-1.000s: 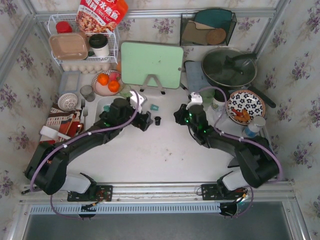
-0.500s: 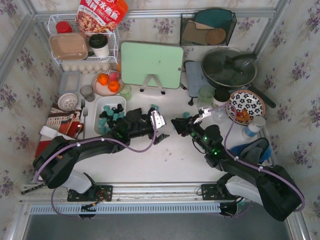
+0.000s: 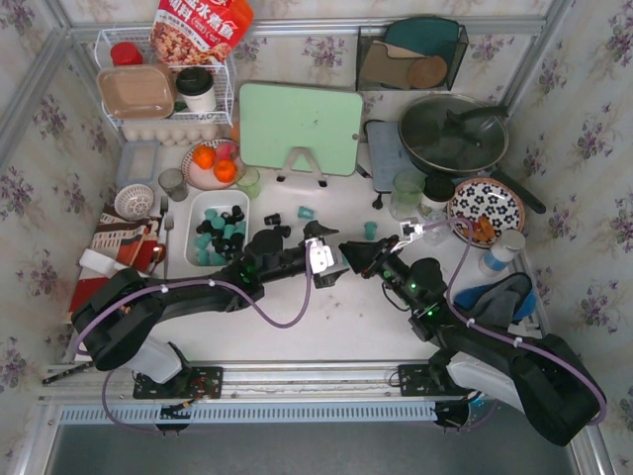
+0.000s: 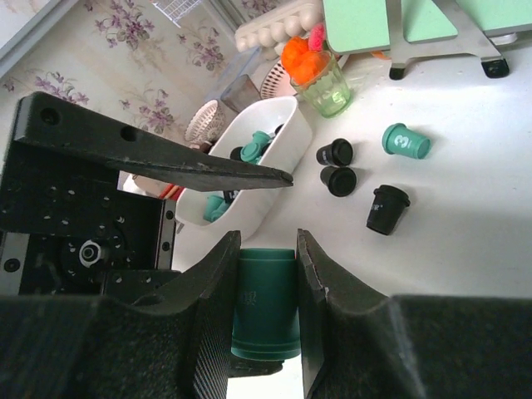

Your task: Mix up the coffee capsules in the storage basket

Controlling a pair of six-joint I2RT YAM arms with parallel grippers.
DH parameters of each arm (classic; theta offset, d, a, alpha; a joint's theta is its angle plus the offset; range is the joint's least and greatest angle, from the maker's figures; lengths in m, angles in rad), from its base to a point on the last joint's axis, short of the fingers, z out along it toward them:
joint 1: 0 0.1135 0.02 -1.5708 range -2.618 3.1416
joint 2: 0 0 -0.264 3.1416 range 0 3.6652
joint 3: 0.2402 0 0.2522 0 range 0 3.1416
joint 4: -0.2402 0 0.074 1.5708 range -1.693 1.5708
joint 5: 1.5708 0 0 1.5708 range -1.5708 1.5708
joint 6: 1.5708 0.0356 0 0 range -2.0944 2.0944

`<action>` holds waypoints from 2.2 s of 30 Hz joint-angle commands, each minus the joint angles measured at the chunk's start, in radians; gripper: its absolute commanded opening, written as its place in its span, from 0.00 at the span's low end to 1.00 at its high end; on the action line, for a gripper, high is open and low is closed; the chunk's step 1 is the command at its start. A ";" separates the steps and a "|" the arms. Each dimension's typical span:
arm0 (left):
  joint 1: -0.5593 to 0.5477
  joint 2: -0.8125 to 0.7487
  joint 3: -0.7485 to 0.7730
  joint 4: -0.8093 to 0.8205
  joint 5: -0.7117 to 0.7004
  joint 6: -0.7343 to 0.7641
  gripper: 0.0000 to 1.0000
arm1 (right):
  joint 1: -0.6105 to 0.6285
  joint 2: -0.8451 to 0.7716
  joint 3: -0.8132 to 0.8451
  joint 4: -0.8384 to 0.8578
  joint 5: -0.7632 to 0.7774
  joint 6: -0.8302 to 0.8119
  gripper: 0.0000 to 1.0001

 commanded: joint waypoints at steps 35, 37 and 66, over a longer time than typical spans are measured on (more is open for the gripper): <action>-0.046 -0.012 -0.015 0.057 -0.061 0.038 0.44 | 0.003 -0.025 0.053 -0.148 -0.071 0.052 0.51; -0.046 -0.016 -0.014 0.046 -0.072 0.036 0.39 | 0.003 -0.046 0.065 -0.201 -0.053 0.041 0.55; 0.417 -0.109 0.162 -0.659 -0.519 -0.444 0.23 | 0.003 0.035 0.316 -0.769 0.250 -0.213 0.59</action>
